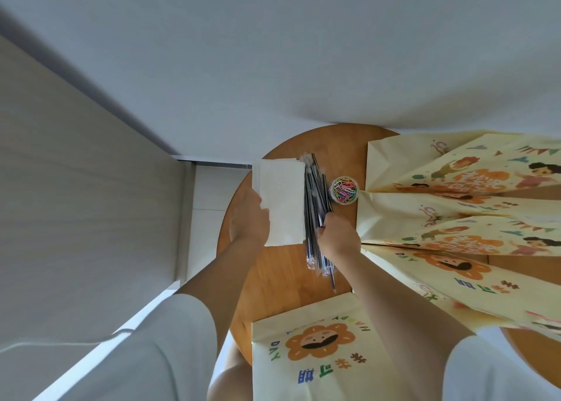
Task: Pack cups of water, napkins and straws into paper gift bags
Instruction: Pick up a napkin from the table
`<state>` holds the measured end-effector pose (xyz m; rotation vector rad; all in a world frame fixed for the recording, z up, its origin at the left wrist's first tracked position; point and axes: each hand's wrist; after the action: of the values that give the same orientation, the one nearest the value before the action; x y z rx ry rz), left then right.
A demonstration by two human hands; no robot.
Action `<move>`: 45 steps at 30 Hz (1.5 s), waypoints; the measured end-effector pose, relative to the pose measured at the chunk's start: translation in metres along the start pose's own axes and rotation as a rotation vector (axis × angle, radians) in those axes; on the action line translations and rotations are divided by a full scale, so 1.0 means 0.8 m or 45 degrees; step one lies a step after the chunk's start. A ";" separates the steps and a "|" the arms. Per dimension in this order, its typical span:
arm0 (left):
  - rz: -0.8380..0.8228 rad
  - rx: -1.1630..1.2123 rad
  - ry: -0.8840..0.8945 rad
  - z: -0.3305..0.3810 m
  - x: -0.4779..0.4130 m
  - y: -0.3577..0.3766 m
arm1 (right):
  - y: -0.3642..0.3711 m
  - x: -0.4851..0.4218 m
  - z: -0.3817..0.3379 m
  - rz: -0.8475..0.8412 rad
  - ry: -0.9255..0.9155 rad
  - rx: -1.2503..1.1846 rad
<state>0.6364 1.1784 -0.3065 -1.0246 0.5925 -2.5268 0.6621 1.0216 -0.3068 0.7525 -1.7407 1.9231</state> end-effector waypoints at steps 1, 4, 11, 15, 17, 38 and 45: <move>0.009 -0.002 0.015 0.000 0.001 0.000 | -0.001 0.002 0.000 0.010 -0.017 -0.004; -0.005 0.061 0.017 0.002 0.007 0.002 | -0.005 0.008 0.002 0.022 -0.028 -0.115; -0.173 0.513 -0.266 0.029 0.017 -0.005 | -0.049 0.023 -0.006 0.103 -0.099 -0.828; -0.239 0.609 -0.196 0.048 0.041 -0.021 | -0.080 0.041 -0.012 0.063 -0.122 -1.059; -0.220 0.671 -0.147 0.053 0.056 -0.029 | -0.093 0.056 -0.011 0.001 -0.088 -1.224; 0.079 0.257 -0.040 0.041 0.051 -0.012 | -0.087 0.077 0.003 -0.051 -0.038 -1.088; -0.125 0.298 -0.009 0.042 0.058 -0.015 | -0.091 0.071 -0.002 -0.082 -0.002 -1.182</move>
<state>0.6275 1.1591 -0.2521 -0.9969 0.2410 -2.5992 0.6659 1.0290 -0.2145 0.4307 -2.2530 0.8665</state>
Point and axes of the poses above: each hand's wrist, its own x-axis away from the middle knuckle, its own y-axis out of the palm, z = x × y, and after that the axes turned 15 degrees about x, right-handed
